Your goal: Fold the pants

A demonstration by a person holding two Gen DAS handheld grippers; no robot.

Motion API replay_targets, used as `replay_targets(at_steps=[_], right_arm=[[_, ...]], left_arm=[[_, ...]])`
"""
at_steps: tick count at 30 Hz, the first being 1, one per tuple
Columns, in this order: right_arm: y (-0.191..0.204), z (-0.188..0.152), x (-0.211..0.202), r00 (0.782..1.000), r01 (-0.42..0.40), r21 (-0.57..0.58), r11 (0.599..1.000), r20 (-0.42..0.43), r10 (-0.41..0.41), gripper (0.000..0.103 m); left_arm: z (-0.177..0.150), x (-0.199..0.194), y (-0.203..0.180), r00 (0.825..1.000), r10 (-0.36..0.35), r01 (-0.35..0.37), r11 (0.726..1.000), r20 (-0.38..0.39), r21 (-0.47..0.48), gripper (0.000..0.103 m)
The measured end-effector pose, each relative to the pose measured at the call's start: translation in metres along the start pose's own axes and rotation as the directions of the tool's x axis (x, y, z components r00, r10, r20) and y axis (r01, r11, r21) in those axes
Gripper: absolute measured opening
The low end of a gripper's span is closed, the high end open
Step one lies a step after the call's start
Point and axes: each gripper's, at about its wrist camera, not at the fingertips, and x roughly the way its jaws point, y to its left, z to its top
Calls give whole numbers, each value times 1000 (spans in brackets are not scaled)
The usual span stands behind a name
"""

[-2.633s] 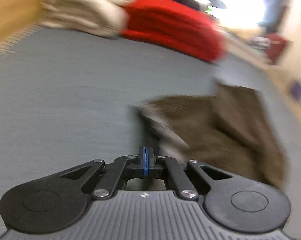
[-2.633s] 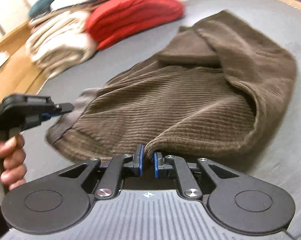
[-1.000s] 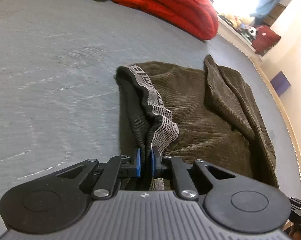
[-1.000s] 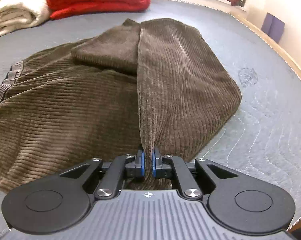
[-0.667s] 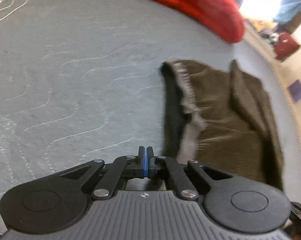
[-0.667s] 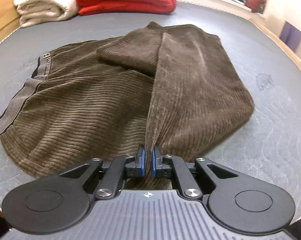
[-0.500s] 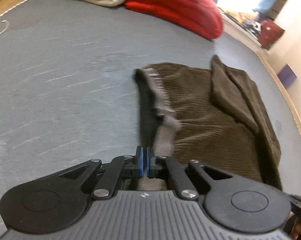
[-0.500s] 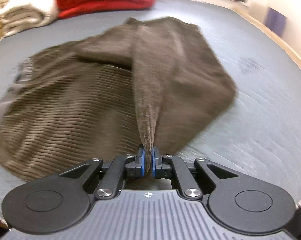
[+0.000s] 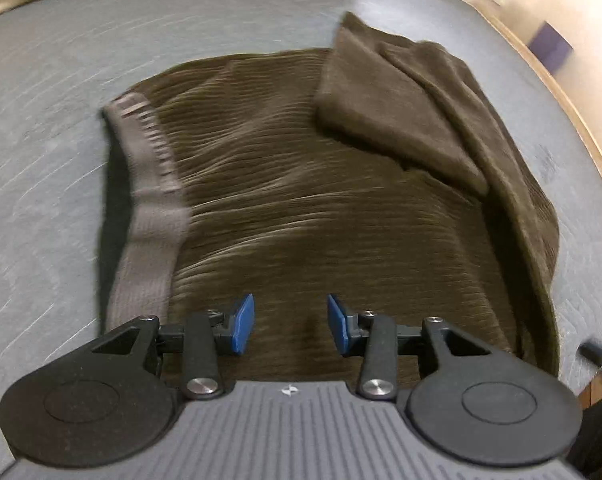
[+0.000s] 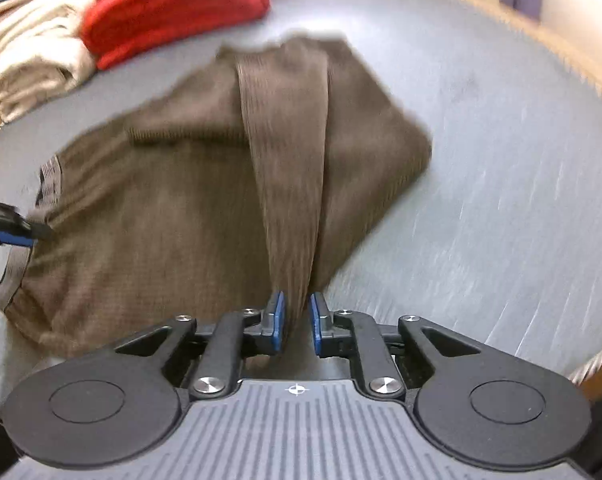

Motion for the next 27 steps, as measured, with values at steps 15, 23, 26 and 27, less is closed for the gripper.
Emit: replay_targets(at_steps=[15,23,26,27], right_arm=[[49,156,125,998,22,-294,956,59,-5,46],[56,181,207,984,69,-340,938,-132,-120,12],[26,189,187,986,88,-317,944,-106,-127,11],[8,191,174,986,105,-285,953,-96,-137,11]], left_arm=[[21,-34,-32,994,12,-22,995,107,95,50],[31,-42,-14,994,43,-50,997,105,62,51],[32,-46,-15,992,43,-50,997,115,60,51],[32,-48,-15,992,40,-47,997,118,59,51]])
